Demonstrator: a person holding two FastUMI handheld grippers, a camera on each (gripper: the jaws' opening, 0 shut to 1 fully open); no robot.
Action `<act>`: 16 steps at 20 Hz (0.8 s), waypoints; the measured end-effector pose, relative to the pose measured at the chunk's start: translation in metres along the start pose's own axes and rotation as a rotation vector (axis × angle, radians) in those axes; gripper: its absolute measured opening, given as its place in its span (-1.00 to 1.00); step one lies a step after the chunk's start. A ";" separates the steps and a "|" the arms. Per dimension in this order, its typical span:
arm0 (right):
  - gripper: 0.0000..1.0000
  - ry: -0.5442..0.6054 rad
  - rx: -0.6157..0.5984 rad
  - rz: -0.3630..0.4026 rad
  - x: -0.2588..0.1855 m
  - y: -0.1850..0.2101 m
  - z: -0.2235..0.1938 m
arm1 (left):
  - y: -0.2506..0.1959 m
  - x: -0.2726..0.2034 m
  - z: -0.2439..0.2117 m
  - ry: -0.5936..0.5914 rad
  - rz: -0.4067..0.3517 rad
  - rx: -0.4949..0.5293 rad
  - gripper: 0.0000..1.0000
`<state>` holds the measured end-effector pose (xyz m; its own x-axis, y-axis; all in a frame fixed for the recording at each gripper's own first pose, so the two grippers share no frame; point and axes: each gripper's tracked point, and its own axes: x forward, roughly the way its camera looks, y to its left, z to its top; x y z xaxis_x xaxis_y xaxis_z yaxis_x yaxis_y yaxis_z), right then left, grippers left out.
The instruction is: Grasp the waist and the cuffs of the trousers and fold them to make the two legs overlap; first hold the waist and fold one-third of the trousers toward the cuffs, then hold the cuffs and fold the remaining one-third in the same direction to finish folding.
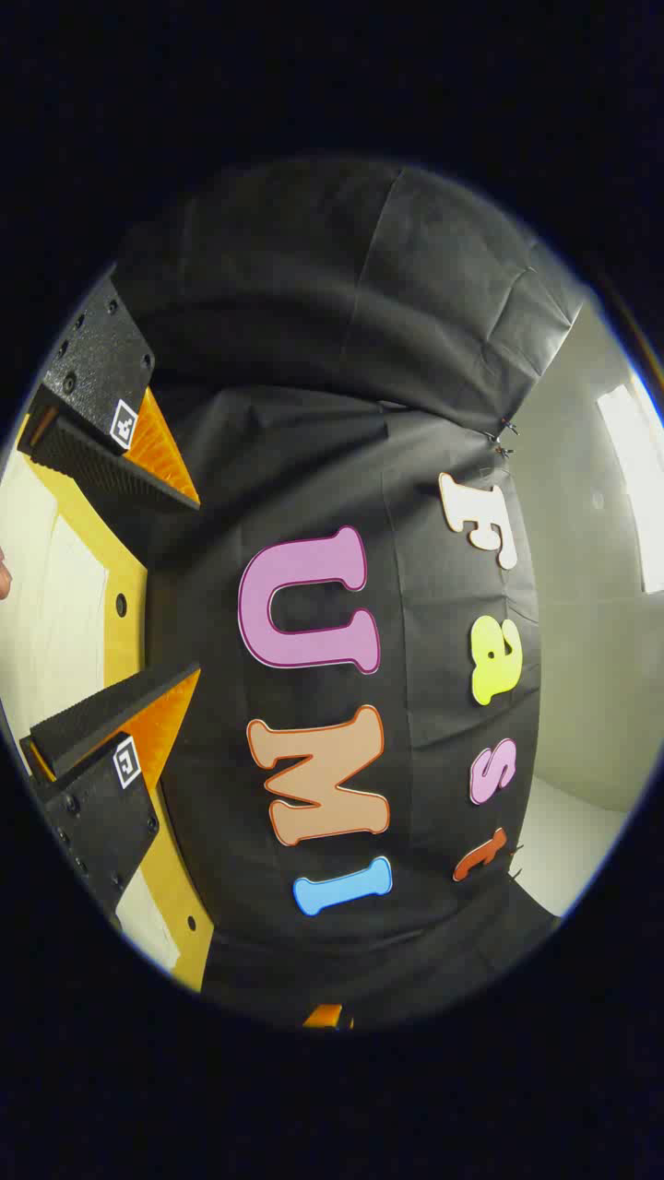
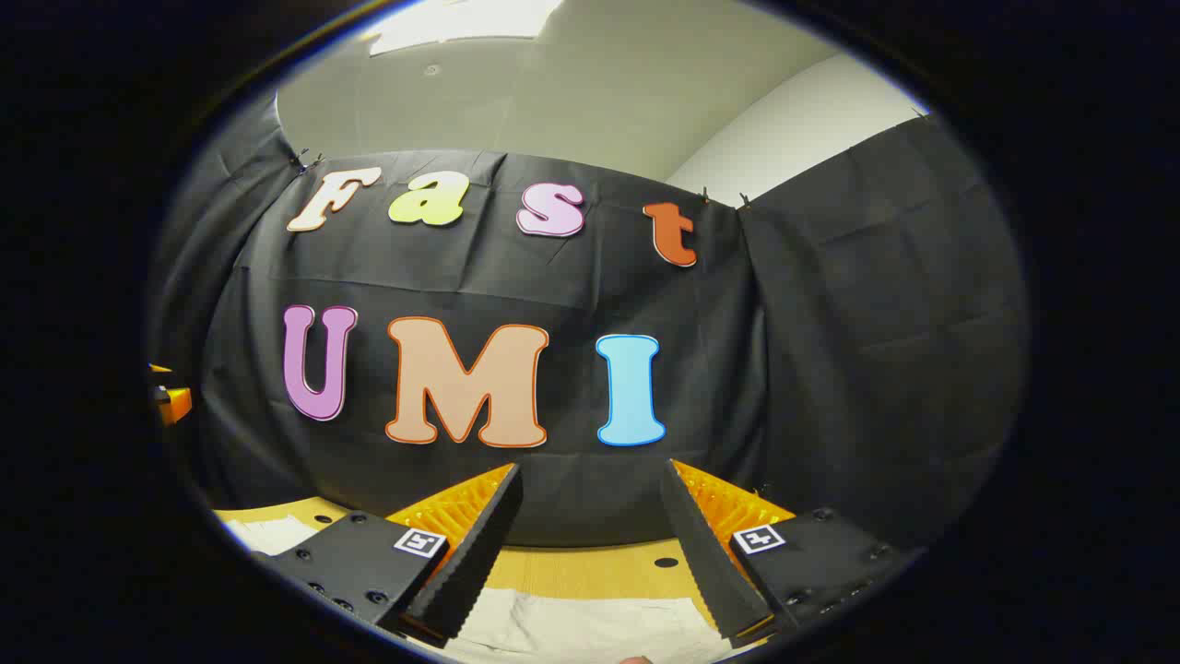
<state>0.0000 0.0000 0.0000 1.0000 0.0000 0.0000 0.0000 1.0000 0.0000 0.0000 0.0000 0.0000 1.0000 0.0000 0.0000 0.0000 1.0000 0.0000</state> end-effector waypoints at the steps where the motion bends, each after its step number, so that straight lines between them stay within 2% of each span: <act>1: 0.94 0.002 0.001 0.002 0.000 0.000 -0.001 | 0.001 0.002 0.000 -0.002 0.002 0.002 0.92; 15: 0.94 0.021 -0.018 0.019 0.005 0.007 -0.006 | -0.005 0.014 -0.006 0.005 -0.012 0.004 0.93; 16: 0.94 0.023 -0.018 0.019 0.005 0.007 -0.007 | -0.005 0.014 -0.006 0.004 -0.013 0.004 0.99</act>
<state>0.0047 0.0067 -0.0074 0.9995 0.0191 -0.0236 -0.0195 0.9996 -0.0180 0.0138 -0.0052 -0.0059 0.9999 -0.0127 -0.0039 0.0127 0.9999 0.0043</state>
